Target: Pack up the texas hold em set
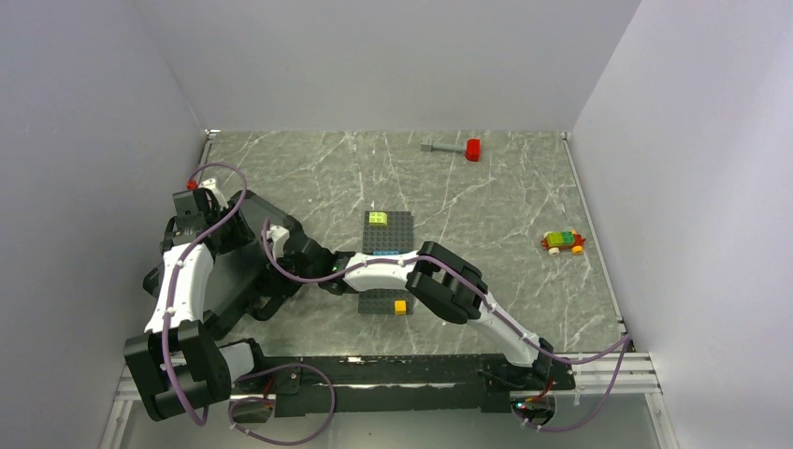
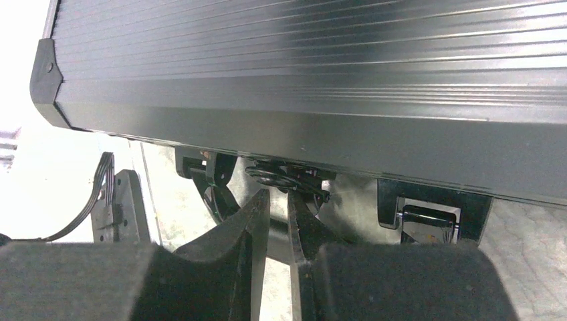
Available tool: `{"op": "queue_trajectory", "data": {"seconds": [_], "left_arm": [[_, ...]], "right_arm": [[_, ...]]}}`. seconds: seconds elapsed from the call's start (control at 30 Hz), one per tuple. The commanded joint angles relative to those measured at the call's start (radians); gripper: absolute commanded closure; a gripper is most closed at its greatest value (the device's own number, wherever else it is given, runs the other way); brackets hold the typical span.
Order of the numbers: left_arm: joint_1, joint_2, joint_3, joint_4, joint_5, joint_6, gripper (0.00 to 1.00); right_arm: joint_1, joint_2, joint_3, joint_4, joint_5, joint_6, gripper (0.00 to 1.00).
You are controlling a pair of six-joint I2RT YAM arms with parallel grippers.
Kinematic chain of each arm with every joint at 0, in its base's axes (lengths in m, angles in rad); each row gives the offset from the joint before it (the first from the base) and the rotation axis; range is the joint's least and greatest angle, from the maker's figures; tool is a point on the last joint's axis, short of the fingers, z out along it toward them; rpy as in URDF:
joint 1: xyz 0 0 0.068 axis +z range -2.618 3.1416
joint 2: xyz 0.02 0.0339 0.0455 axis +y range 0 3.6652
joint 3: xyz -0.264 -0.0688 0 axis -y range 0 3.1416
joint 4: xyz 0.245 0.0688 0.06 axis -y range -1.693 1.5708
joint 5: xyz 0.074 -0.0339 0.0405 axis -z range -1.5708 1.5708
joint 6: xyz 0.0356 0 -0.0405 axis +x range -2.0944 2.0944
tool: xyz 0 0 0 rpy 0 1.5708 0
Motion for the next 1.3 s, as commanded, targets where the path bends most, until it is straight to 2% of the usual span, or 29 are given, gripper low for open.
{"op": "queue_trajectory", "data": {"seconds": [0.0,1.27], "left_arm": [[-0.007,0.018,-0.036,-0.125,0.026,-0.007,0.5],[-0.008,0.018,-0.037,-0.128,0.029,-0.005,0.5]], "right_arm": [[-0.001,0.03,0.005,-0.056,0.092,0.0,0.8],[0.0,0.099,0.077,-0.169,0.234,-0.027,0.81]]}}
